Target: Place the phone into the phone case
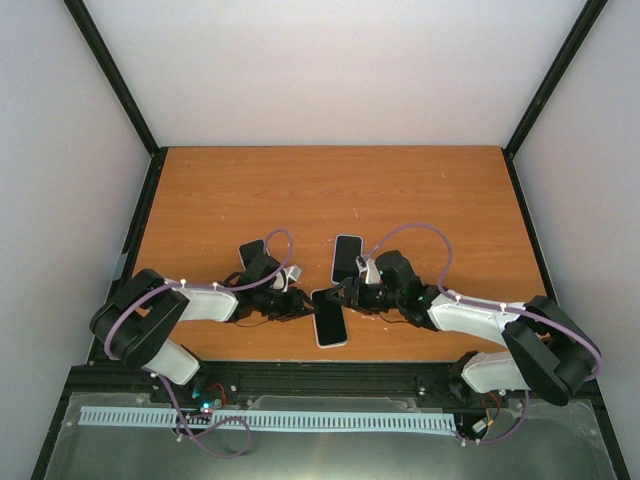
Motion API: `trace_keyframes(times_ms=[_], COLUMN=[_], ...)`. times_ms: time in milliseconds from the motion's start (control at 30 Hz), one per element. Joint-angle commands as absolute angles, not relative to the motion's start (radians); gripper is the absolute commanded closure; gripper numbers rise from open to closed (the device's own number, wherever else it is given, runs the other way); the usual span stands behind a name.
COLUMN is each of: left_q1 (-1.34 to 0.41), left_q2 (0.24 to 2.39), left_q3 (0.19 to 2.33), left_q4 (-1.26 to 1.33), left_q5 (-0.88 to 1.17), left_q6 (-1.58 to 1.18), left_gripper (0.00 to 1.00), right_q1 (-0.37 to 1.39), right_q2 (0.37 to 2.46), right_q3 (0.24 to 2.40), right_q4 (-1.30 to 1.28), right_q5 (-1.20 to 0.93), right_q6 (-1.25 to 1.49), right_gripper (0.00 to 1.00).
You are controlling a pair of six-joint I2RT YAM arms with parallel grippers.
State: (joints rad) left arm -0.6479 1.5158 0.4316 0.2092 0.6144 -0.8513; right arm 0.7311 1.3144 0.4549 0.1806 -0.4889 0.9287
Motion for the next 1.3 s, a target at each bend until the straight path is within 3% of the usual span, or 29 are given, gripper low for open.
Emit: trace_keyframes(times_ms=[0, 333, 700, 1067, 1267], left_q1=[-0.657, -0.656, -0.657, -0.657, -0.657], left_q2=[1.544, 1.554, 1.538, 1.464, 1.445], left_q3=[0.433, 0.411, 0.381, 0.356, 0.350], left_q4=[0.204, 0.238, 0.264, 0.232, 0.227], left_q5=[0.617, 0.621, 0.620, 0.600, 0.597], left_q6=[-0.841, -0.855, -0.880, -0.895, -0.903], left_gripper=[0.66, 0.70, 0.70, 0.57, 0.55], right_q1=[0.739, 0.797, 0.796, 0.797, 0.798], right_q2=[1.352, 1.475, 1.528, 1.561, 1.645], right_q3=[0.421, 0.421, 0.374, 0.297, 0.283], right_q4=[0.118, 0.274, 0.765, 1.079, 1.260], right_q5=[-0.442, -0.458, -0.628, -0.581, -0.583], right_q6=[0.898, 0.983, 1.225, 1.353, 1.425], right_gripper=[0.42, 0.37, 0.38, 0.39, 0.39])
